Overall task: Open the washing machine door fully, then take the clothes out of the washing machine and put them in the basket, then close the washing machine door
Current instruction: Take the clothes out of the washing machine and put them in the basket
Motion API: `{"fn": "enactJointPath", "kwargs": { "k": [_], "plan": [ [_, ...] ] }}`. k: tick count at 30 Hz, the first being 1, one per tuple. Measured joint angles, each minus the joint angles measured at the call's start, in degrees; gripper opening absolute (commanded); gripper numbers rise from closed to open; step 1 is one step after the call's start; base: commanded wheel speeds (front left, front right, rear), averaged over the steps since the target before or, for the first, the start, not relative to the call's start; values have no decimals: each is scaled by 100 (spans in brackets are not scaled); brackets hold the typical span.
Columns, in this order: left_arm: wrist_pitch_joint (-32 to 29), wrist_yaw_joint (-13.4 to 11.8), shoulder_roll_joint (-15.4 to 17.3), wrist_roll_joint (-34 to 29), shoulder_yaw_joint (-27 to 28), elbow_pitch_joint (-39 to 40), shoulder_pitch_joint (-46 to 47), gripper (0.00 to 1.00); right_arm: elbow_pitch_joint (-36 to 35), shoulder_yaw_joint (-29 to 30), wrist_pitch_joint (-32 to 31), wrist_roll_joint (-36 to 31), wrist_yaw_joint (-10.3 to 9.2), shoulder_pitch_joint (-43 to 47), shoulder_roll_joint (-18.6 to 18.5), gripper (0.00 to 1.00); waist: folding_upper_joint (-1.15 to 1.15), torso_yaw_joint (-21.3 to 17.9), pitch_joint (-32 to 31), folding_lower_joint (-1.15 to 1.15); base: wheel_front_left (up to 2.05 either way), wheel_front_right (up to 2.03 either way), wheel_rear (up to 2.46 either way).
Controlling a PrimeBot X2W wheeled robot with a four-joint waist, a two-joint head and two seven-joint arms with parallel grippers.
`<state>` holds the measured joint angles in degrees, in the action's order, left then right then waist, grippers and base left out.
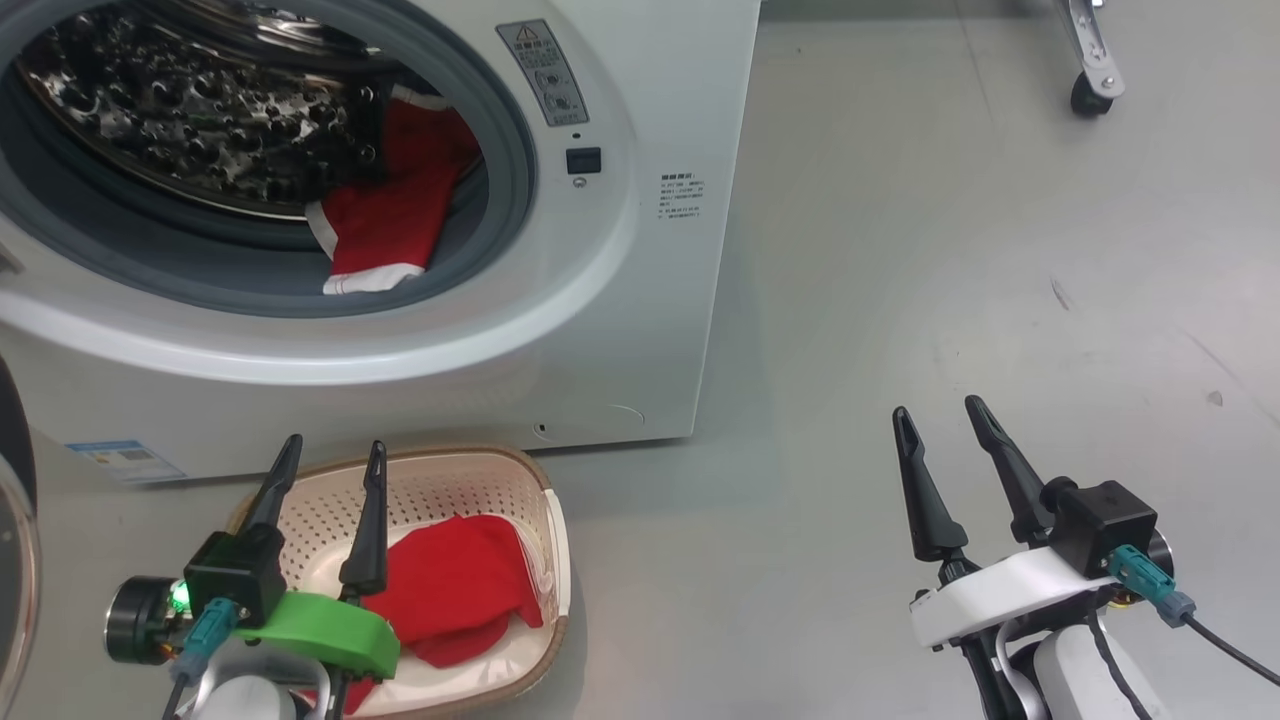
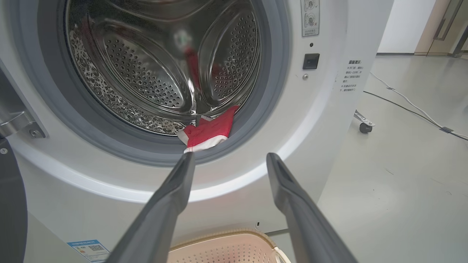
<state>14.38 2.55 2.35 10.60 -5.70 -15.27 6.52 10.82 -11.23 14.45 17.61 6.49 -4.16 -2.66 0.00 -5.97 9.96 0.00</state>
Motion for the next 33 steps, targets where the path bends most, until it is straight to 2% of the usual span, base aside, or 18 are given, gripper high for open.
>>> {"fn": "enactJointPath", "kwargs": {
  "k": [8,14,22,28,33],
  "plan": [
    [-71,-34,92,-1,34,81,248,100,-92,-132,0,43,0,-38,0,100,0,-66,439,0,0,0,0],
    [-291,-31,430,-160,113,201,896,100,-154,-264,0,45,0,-218,0,100,0,-164,832,0,0,0,0],
    [-931,-15,712,40,485,79,1772,100,-297,-449,0,409,0,-563,0,100,0,-397,1316,0,0,0,0],
    [-1626,34,791,363,684,-131,2513,100,-372,-579,0,621,-10,-738,-2,100,0,-643,1613,0,0,0,0],
    [-2221,33,1016,443,780,-357,3167,100,-400,-751,0,745,-18,-862,0,100,0,-835,1864,0,0,0,0]
  ]
}}
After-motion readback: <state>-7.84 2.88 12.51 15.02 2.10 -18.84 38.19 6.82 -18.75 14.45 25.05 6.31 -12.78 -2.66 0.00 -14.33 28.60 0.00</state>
